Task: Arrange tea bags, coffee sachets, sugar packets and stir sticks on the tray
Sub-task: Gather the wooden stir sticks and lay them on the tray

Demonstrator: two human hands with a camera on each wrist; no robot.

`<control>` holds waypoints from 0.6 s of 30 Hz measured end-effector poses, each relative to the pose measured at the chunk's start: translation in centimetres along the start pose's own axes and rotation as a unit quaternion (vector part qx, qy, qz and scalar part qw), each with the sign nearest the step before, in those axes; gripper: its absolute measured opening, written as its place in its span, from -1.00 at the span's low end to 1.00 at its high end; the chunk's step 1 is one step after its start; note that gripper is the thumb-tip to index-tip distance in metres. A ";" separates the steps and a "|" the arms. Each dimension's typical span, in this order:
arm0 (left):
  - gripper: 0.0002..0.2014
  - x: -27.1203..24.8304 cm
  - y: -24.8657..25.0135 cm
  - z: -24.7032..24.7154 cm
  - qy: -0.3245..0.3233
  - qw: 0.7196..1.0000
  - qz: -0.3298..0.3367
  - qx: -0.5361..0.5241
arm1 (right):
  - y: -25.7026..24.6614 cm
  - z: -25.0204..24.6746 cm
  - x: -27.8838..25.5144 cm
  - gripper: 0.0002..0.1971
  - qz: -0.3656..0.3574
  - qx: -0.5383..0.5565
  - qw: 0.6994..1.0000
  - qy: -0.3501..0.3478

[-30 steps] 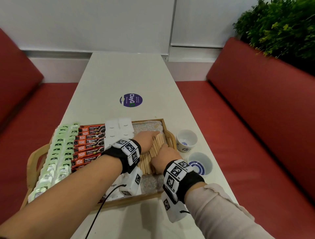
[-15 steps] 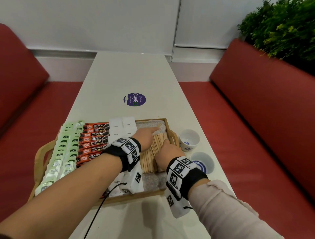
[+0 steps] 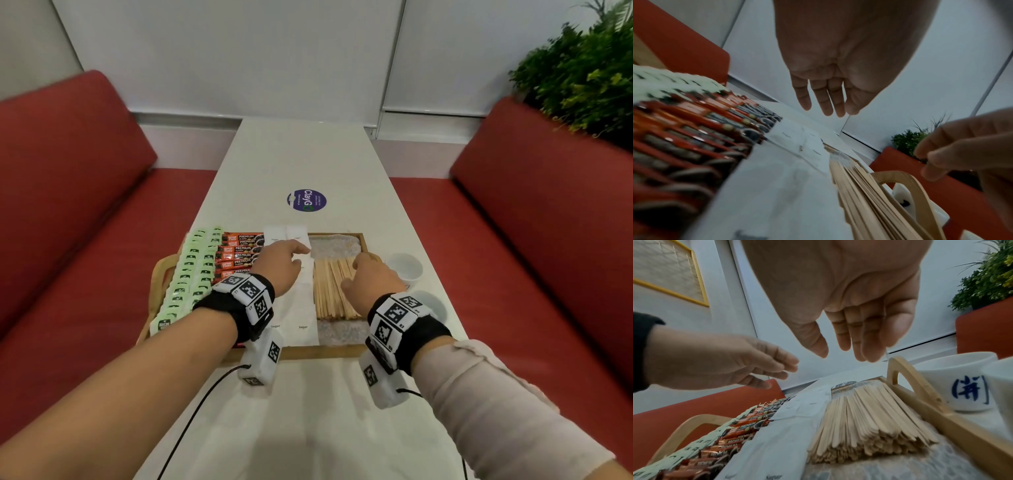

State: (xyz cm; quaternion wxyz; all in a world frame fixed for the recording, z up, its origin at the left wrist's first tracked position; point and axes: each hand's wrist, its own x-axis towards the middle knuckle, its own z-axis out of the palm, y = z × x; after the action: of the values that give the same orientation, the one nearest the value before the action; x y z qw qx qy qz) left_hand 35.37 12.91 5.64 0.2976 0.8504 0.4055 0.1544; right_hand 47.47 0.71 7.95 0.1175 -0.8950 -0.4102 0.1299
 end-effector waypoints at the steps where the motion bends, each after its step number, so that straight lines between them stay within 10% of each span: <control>1: -0.68 -0.5 -0.4 -0.6 0.011 1.000 -0.006 0.001 | 0.2 -0.2 -0.2 -0.68 -0.001 0.000 1.000 0.008; 12: -0.64 -4.9 -6.1 -7.6 0.120 0.982 -0.110 0.091 | 1.4 -1.4 -0.4 -0.57 0.021 -0.019 1.000 0.011; 18: -0.48 -4.6 -9.9 -9.1 0.074 0.963 -0.214 0.149 | 1.7 -0.7 1.7 -0.61 0.067 -0.055 0.996 -0.015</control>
State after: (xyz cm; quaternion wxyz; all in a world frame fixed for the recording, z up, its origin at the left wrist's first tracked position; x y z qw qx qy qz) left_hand 22.02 17.67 6.34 0.1625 0.7648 0.6173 0.0876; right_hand 49.94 0.86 7.89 0.0531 -0.9235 -0.3577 0.1277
